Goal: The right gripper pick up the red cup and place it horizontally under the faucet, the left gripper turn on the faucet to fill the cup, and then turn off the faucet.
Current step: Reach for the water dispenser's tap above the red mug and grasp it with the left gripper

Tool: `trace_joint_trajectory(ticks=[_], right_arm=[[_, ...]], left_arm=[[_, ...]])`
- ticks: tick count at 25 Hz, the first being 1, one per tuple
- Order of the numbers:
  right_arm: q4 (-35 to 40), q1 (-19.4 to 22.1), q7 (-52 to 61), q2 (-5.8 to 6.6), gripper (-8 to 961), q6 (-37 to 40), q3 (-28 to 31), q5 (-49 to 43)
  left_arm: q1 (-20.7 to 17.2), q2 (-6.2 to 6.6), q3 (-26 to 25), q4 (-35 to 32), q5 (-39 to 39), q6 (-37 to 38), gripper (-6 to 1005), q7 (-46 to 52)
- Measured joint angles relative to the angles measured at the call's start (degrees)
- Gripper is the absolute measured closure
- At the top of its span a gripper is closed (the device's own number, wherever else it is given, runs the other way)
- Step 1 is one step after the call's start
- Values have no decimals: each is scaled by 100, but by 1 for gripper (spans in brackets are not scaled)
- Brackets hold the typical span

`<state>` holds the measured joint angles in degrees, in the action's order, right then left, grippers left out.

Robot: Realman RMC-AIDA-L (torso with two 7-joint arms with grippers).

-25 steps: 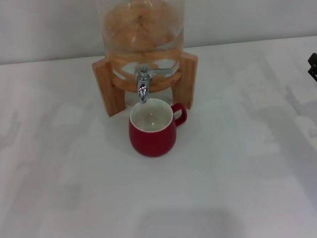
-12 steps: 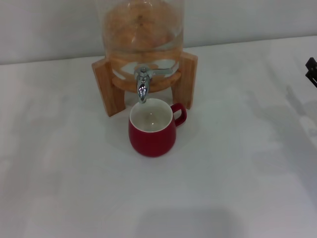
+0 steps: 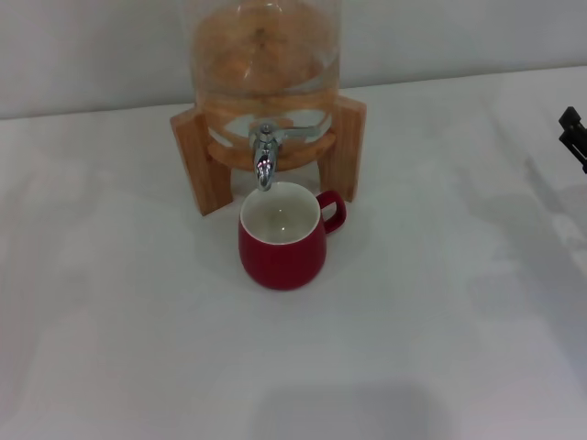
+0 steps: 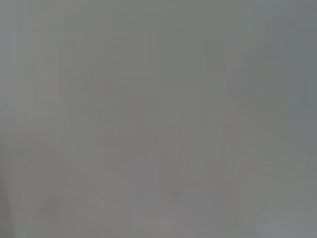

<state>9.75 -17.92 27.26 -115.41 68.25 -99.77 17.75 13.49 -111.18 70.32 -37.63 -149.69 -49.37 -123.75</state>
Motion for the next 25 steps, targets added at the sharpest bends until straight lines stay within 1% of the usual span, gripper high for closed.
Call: trace_joint_trajectory(ticks=[1, 3, 4, 5, 7, 8, 10, 11, 14, 15, 16, 17, 18, 19, 20, 21, 22, 25], right_arm=[[1, -8, 20, 0, 92, -8, -3, 0], [1, -25, 44, 0, 92, -27, -4, 0], [1, -57, 64, 0, 92, -64, -5, 0], [1, -57, 64, 0, 92, -64, -5, 0], [1, -91, 69, 1, 92, -91, -6, 0], [1, -104, 69, 1, 92, -97, -6, 0], [1, -141, 70, 1, 92, -122, -7, -1], [0, -162, 70, 1, 92, -146, -6, 0], [0, -210, 69, 1, 92, -195, -4, -10], [0, -227, 70, 1, 92, -206, -2, -15], [0, -246, 70, 0, 92, -213, 0, -24], [0, -269, 70, 1, 92, -218, 0, -29], [0, -269, 70, 1, 92, -218, 0, -29], [0, -282, 69, 1, 92, -222, -4, -36], [0, -282, 69, 1, 92, -222, -4, -36], [0, -286, 69, 1, 92, -223, -3, -43], [0, -287, 70, 0, 92, -224, -1, -43], [0, -288, 69, 0, 92, -227, 2, -43]], left_arm=[[-6, 101, -1, -135, 419, 91, 182, 444], [-13, 213, -15, -346, 1020, 163, 182, 1049], [-21, 289, -109, -579, 1850, 212, 181, 1761], [-21, 289, -109, -579, 1850, 212, 181, 1761], [-20, 294, -320, -842, 2890, 222, 181, 2531], [-14, 273, -437, -984, 3376, 213, 181, 2874], [-7, 188, -667, -1317, 4479, 186, 181, 3634], [-3, 108, -779, -1525, 5082, 176, 181, 4001], [-11, -136, -962, -2068, 6370, 150, 182, 4752], [-16, -244, -1038, -2300, 6865, 128, 182, 5008], [-18, -345, -1097, -2473, 7233, 85, 182, 5173], [-17, -416, -1157, -2603, 7499, 45, 182, 5278], [-17, -528, -1259, -2752, 7762, -27, 182, 5374], [-22, -682, -1418, -2958, 8043, -153, 182, 5383], [-38, -747, -1476, -3053, 8111, -217, 182, 5319], [-38, -747, -1476, -3053, 8111, -217, 182, 5319], [-53, -781, -1497, -3115, 8130, -268, 182, 5249], [-24, -770, -1476, -3140, 8144, -485, 181, 5046]])
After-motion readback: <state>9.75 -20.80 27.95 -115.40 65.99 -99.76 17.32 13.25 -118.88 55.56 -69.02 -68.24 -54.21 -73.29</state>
